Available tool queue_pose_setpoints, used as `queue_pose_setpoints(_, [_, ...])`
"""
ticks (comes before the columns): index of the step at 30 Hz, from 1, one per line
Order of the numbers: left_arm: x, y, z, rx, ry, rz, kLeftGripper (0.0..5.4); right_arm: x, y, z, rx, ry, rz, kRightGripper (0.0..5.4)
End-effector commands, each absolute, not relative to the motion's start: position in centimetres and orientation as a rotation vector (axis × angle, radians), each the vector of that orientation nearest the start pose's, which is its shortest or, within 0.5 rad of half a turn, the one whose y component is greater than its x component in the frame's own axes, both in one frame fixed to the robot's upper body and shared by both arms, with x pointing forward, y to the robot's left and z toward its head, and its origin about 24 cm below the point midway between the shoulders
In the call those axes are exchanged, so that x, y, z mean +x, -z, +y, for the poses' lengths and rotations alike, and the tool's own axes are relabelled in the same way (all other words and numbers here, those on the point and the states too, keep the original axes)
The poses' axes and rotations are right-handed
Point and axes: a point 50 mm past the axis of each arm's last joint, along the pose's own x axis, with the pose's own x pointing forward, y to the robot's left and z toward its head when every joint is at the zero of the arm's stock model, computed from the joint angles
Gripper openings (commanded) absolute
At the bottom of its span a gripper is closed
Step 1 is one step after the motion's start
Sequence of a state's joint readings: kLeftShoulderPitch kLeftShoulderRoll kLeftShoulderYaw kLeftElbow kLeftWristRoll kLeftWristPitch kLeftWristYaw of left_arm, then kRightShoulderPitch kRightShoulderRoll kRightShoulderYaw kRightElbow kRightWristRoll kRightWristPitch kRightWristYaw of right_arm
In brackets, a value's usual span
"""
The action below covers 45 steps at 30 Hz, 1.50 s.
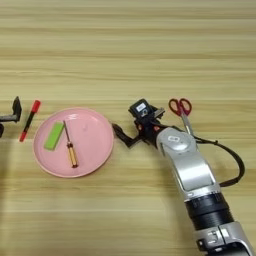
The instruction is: Move the objects on the table
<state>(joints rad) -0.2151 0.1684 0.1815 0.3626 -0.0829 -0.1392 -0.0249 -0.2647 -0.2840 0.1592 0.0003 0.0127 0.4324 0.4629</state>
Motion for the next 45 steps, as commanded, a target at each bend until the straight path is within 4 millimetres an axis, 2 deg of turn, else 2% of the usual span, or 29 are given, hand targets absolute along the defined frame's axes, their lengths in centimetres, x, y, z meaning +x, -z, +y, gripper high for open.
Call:
queue_pose_setpoints(1, [29.0, -3.7, 21.8, 0.05, -0.141, -0.008, 5.4, 28.7, -6.8, -12.8, -0.259, -0.604, 0.249, 5.33])
queue_pose_setpoints(14, [29.0, -3.7, 21.8, 0.047, -0.143, -0.008, 5.4, 27.2, -7.5, -8.3, -0.267, -0.762, 0.222, 5.33])
queue_pose_setpoints(23, [29.0, -3.7, 21.7, 0.044, -0.144, -0.008, 5.4, 27.0, -7.3, -7.7, -0.271, -0.793, 0.232, 5.33])
queue_pose_setpoints(26, [29.0, -3.8, 21.7, 0.047, -0.147, -0.019, 5.4, 27.1, -7.9, -7.6, -0.25, -0.794, 0.174, 5.33])
queue_pose_setpoints(29, [29.1, -3.9, 21.6, 0.048, -0.143, -0.028, 5.4, 28.0, -9.1, -8.4, -0.229, -0.697, 0.028, 5.33])
queue_pose_setpoints(33, [29.1, -3.9, 21.6, 0.05, -0.143, -0.033, 5.4, 28.9, -9.8, -10.4, -0.143, -0.554, -0.073, 5.33])
queue_pose_setpoints(37, [29.2, -3.9, 21.6, 0.052, -0.145, -0.036, 5.4, 29.5, -10.1, -12.9, -0.069, -0.399, -0.154, 5.33])
queue_pose_setpoints(45, [29.4, -3.8, 21.8, 0.064, -0.16, -0.052, 5.4, 30.2, -10.0, -16.8, -0.064, -0.099, -0.255, 5.33])
